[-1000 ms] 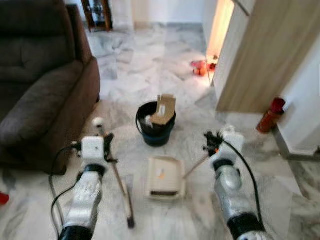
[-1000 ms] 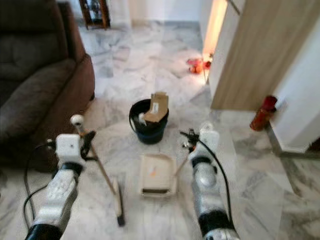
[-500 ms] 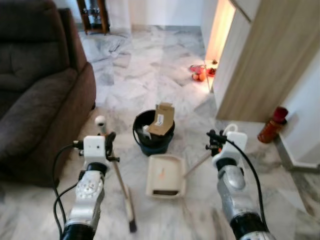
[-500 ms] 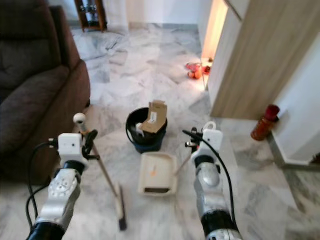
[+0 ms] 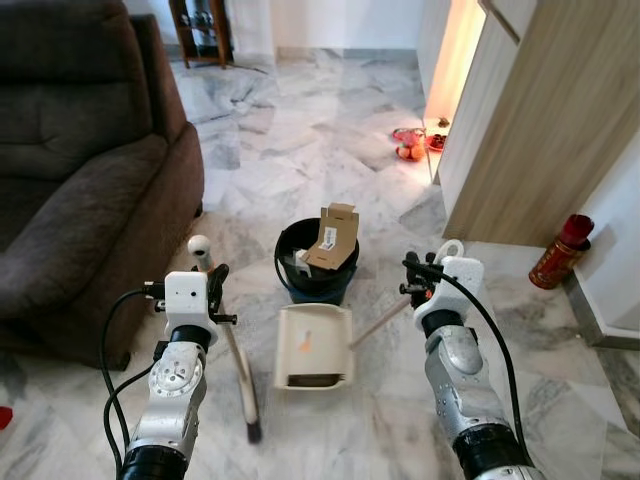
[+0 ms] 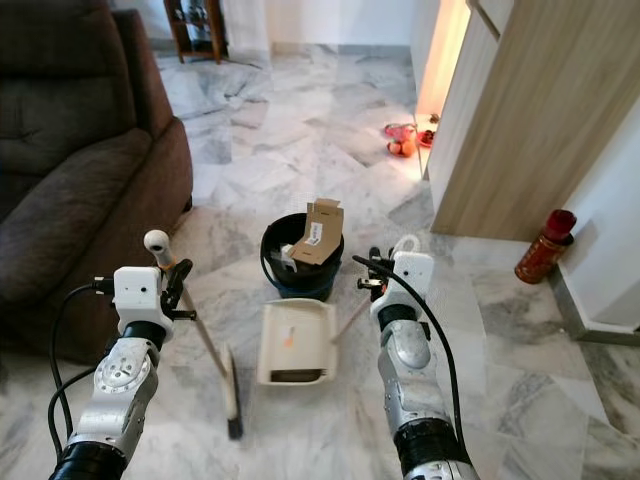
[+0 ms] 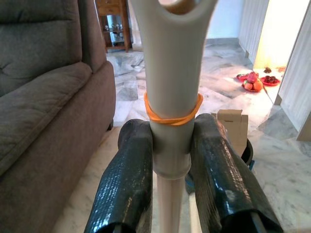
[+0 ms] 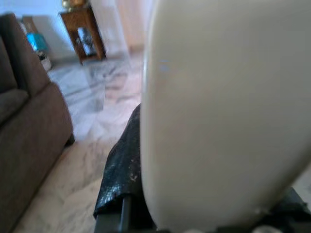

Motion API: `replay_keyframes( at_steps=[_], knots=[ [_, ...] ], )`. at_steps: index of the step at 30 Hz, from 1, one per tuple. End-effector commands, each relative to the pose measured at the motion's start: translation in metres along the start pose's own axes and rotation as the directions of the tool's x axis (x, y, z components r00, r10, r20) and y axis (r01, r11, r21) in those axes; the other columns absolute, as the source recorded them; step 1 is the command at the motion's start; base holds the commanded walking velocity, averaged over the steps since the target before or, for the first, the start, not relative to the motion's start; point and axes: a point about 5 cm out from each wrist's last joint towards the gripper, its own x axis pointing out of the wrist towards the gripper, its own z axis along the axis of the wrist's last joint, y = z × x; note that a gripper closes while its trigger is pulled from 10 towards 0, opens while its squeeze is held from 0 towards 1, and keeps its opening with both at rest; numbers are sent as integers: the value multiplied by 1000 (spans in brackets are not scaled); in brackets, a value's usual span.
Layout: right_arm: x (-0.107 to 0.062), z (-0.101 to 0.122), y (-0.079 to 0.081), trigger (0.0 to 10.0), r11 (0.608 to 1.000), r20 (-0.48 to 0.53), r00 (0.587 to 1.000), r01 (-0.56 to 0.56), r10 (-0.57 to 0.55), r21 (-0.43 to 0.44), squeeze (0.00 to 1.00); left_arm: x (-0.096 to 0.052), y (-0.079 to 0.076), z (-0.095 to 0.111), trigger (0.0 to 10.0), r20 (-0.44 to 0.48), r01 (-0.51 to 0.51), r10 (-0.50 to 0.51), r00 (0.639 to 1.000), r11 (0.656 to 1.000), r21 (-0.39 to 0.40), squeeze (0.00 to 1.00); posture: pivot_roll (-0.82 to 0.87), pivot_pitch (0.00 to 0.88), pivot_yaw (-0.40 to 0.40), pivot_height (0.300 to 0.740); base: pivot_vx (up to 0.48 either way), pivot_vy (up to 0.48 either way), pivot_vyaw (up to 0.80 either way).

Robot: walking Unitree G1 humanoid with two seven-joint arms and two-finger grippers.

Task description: Sweep floor

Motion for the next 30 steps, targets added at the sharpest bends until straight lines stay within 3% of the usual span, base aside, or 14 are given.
replay_keyframes(
  at_steps=[1,14,17,23,27,30],
  knots=[
    [2,23,6,10000,999,95,995,-37,36,7,0,2,0,5,10000,34,6,-6,999,1000,12,0,-10,52,20,740,0,0,0],
    [-23,56,8,10000,995,140,985,-94,98,-40,0,2,-2,6,10000,38,9,-9,999,1000,6,0,-13,51,18,740,0,0,0],
    [-25,79,11,10000,996,198,976,-88,93,-34,0,2,-2,7,10000,50,8,-8,999,1000,5,0,-14,53,19,740,0,0,0],
    [-23,103,15,10000,998,284,957,-60,58,-2,0,2,-2,6,10000,41,10,-10,999,1000,10,0,-16,54,19,740,0,0,0],
    [-19,133,22,10000,998,394,919,-46,30,31,0,2,-3,7,10000,40,25,-26,999,999,26,0,-8,58,20,740,0,0,0],
    [-20,143,26,10000,998,420,907,-50,26,47,0,2,-3,6,10000,39,22,-23,999,999,27,0,-8,60,21,740,0,0,0]
  ],
)
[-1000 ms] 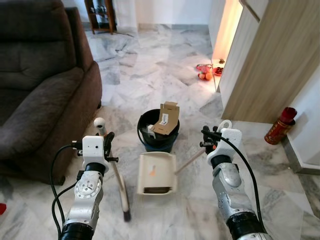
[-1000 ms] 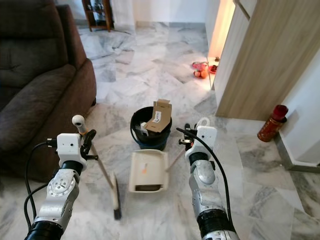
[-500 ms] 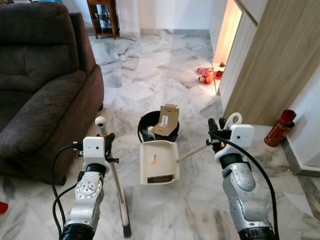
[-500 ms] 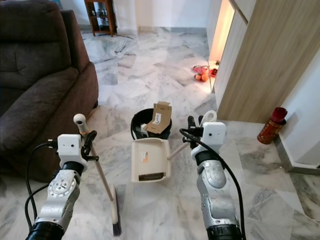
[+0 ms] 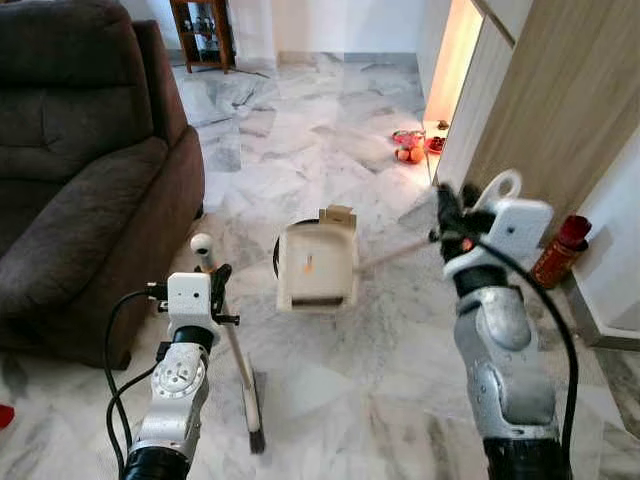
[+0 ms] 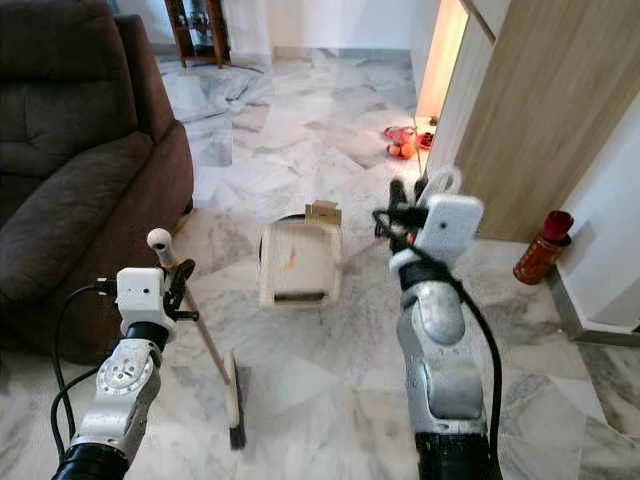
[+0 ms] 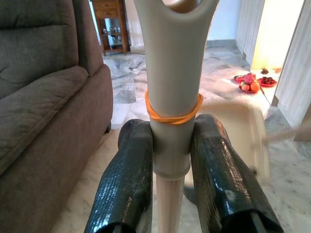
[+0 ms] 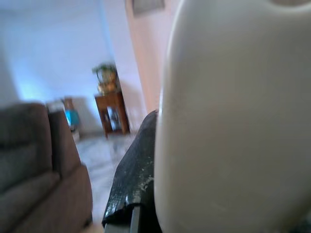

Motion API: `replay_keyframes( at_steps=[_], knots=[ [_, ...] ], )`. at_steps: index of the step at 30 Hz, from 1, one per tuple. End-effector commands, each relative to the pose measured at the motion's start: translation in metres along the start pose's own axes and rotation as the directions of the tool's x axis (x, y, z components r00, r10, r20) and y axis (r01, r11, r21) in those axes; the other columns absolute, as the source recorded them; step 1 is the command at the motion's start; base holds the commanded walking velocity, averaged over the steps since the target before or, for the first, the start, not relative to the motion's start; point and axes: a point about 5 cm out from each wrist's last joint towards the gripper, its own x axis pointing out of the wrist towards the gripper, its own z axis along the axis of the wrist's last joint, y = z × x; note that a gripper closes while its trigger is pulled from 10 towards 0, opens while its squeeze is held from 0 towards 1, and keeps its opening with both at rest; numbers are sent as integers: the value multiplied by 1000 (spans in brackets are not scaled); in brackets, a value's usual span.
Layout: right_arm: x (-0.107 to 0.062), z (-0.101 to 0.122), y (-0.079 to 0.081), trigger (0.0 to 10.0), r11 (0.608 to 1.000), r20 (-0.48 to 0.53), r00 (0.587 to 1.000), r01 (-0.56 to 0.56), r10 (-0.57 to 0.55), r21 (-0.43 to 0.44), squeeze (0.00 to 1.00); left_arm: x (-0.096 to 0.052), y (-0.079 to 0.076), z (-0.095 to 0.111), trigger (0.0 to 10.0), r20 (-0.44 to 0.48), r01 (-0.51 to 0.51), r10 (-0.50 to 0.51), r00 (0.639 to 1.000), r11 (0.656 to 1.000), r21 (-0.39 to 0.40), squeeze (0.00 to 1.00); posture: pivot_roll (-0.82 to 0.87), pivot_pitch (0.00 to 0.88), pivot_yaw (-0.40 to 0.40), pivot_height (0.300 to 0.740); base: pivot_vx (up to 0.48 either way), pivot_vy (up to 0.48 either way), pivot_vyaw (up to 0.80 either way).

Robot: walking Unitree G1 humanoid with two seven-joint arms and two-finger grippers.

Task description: Sweep floor

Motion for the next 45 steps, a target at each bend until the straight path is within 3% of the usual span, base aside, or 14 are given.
replay_keyframes(
  at_steps=[1,16,35,45],
  knots=[
    [4,27,8,10000,999,115,993,-12,7,37,0,3,0,5,10000,26,11,-12,1000,1000,25,0,-8,60,21,740,0,0,0],
    [4,30,17,10000,998,105,994,-35,30,48,0,3,2,6,10000,29,2,-3,1000,999,33,0,-6,60,21,740,318,0,359],
    [6,26,18,10000,997,67,998,-26,21,69,0,3,2,6,10000,31,4,-5,1000,999,34,0,-3,54,20,740,368,0,0],
    [6,27,20,10000,996,78,996,-39,33,81,0,3,1,6,10000,32,2,-3,999,999,32,0,-2,51,17,740,367,0,-441]
  ],
)
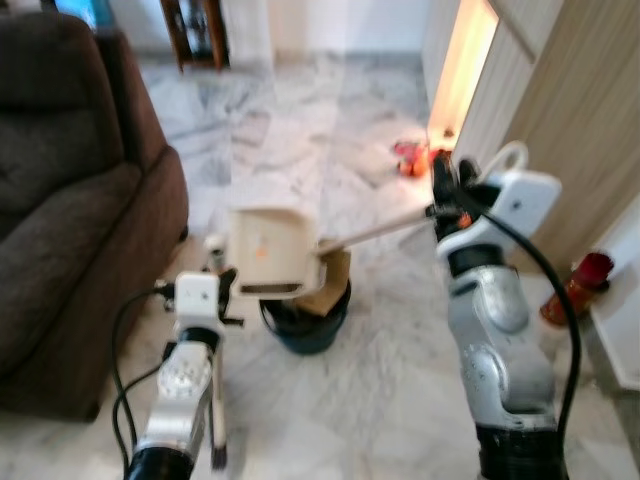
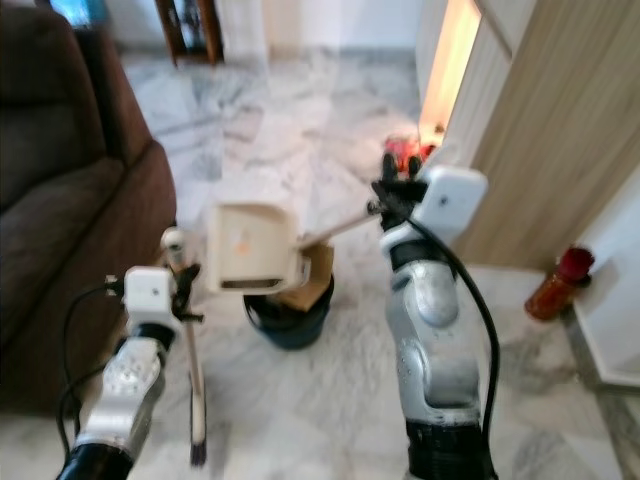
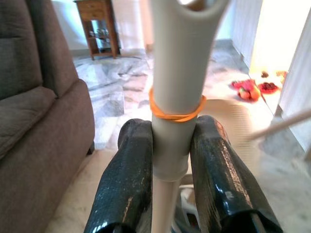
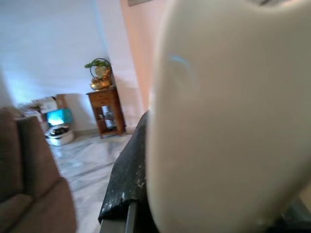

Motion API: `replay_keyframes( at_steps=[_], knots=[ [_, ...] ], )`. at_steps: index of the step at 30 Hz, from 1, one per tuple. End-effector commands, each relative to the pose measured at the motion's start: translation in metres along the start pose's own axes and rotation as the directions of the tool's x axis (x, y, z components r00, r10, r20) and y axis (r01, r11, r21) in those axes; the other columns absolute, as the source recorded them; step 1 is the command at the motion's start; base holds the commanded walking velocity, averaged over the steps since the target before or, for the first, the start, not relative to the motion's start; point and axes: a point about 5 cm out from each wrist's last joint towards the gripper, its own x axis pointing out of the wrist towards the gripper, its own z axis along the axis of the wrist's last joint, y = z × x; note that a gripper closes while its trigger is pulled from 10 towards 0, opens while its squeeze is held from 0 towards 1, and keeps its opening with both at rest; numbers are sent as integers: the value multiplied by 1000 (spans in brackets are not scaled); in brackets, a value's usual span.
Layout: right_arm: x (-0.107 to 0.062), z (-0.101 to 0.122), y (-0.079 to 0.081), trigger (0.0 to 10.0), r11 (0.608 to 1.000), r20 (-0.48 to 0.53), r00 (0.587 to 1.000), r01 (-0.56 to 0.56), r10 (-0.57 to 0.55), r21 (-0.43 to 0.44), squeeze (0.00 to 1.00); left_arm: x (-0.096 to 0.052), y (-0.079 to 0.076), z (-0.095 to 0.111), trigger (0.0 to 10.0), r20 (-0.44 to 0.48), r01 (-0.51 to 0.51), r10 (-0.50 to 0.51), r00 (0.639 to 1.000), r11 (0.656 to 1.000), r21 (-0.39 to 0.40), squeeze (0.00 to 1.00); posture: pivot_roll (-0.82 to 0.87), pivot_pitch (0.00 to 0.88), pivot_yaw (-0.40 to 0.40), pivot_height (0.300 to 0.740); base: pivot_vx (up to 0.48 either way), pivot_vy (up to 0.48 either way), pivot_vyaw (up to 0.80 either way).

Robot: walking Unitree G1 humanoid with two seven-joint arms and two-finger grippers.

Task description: Sweep floor

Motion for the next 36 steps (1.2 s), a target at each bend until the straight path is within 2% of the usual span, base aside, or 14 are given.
replay_keyframes(
  at_steps=[1,4,14,20,29,32,33,36],
  knots=[
    [2,20,14,10000,997,104,993,-58,52,54,0,1,8,6,10000,34,-26,25,999,1000,2,0,-2,51,17,740,371,0,0],
    [1,21,17,10000,996,106,992,-69,63,63,0,1,8,6,10000,36,-27,27,999,1000,0,0,-5,50,17,740,359,0,0],
    [1,23,19,10000,994,119,990,-85,75,73,0,1,7,7,10000,49,-26,26,998,1000,-4,0,-5,50,16,740,0,0,0],
    [-2,20,27,10000,990,111,987,-126,118,67,0,0,8,7,10000,50,-23,23,998,1000,-5,0,-5,57,17,740,0,0,0],
    [-7,27,43,10000,976,171,961,-216,219,-38,0,0,8,8,10000,54,-21,21,998,1000,-5,0,-4,60,20,740,0,0,0],
    [-11,26,51,10000,959,178,944,-263,278,-105,0,0,8,8,10000,54,-20,20,998,1000,-7,0,-7,61,20,740,0,0,0],
    [-14,23,57,10000,942,171,931,-299,324,-152,0,0,7,8,10000,55,-18,18,998,1000,-7,0,-5,62,19,740,0,0,0],
    [-18,20,63,10000,922,169,914,-337,369,-192,0,1,7,8,10000,55,-17,18,998,1000,-7,0,-5,63,19,740,0,0,0]
  ],
)
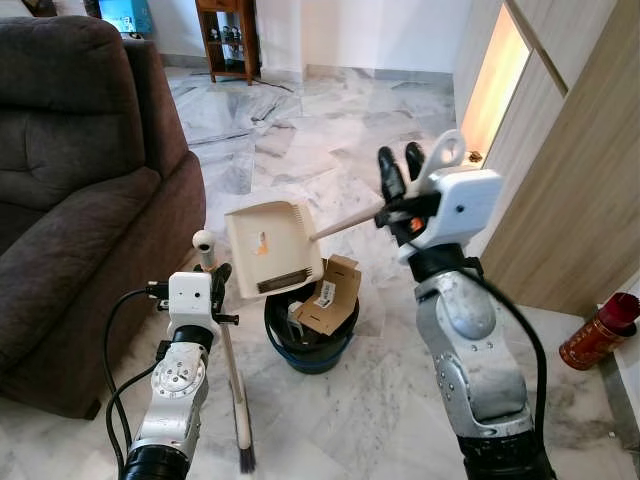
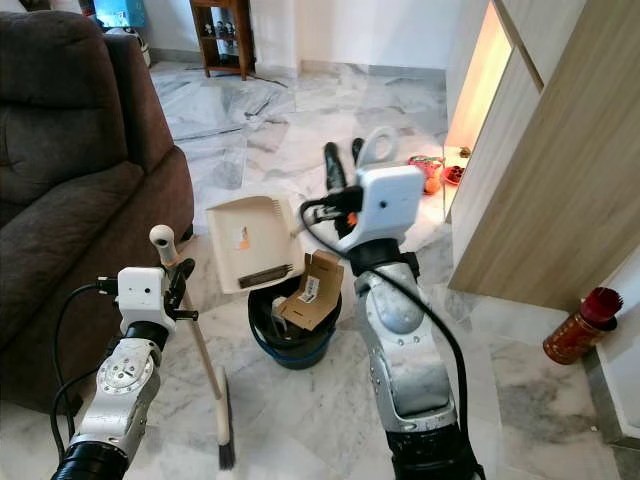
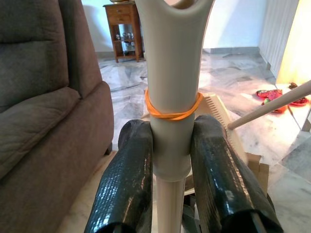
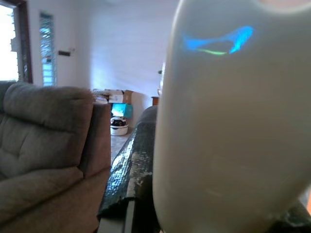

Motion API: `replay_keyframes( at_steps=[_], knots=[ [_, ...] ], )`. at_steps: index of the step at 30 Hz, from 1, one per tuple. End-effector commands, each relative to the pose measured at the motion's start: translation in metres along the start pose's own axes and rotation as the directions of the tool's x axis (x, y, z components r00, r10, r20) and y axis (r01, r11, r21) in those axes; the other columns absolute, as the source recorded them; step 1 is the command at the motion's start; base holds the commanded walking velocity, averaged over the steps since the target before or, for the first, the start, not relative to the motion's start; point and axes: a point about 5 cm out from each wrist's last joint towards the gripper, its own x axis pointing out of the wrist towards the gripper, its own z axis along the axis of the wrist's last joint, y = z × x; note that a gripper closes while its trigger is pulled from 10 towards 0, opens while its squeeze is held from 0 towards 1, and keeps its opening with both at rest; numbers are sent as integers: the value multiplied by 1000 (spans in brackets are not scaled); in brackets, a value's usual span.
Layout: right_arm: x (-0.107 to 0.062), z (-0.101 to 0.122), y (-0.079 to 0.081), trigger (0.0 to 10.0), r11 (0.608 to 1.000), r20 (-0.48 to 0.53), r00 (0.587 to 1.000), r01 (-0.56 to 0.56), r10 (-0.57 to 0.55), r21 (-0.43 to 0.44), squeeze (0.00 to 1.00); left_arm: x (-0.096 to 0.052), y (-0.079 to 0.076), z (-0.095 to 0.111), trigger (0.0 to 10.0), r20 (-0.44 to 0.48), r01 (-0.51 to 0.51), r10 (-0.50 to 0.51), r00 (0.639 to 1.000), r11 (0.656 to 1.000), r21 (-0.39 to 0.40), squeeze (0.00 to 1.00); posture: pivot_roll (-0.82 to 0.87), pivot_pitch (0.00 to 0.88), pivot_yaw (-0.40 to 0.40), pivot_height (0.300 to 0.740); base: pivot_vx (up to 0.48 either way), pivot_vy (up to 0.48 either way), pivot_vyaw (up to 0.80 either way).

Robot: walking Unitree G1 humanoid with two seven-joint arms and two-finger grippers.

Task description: Sweep floor

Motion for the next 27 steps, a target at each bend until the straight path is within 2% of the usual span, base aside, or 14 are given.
replay_keyframes(
  at_steps=[1,3,11,14,18,27],
  knots=[
    [-1,22,8,10000,998,126,991,-43,47,-35,0,2,0,8,10000,43,6,-6,999,1000,0,0,-5,63,19,740,0,0,0],
    [-3,22,17,10000,992,139,985,-94,105,-83,0,2,0,8,10000,44,5,-5,999,1000,-1,0,-5,65,19,740,0,0,0],
    [-8,20,32,10000,971,145,968,-181,204,-157,0,2,-1,7,10000,44,7,-7,999,1000,-3,0,-6,66,18,740,0,0,0],
    [-12,19,44,10000,937,144,944,-259,297,-236,0,2,-1,7,10000,44,8,-8,999,1000,-4,0,-6,66,18,740,0,0,0],
    [-17,20,57,10000,913,160,920,-308,357,-267,0,2,-1,7,10000,45,11,-11,999,1000,-3,0,-9,64,17,740,0,0,0],
    [-20,17,58,10000,887,153,909,-321,387,-331,0,2,-2,7,10000,45,13,-13,999,1000,-3,0,-8,61,16,740,0,0,0]
  ],
)
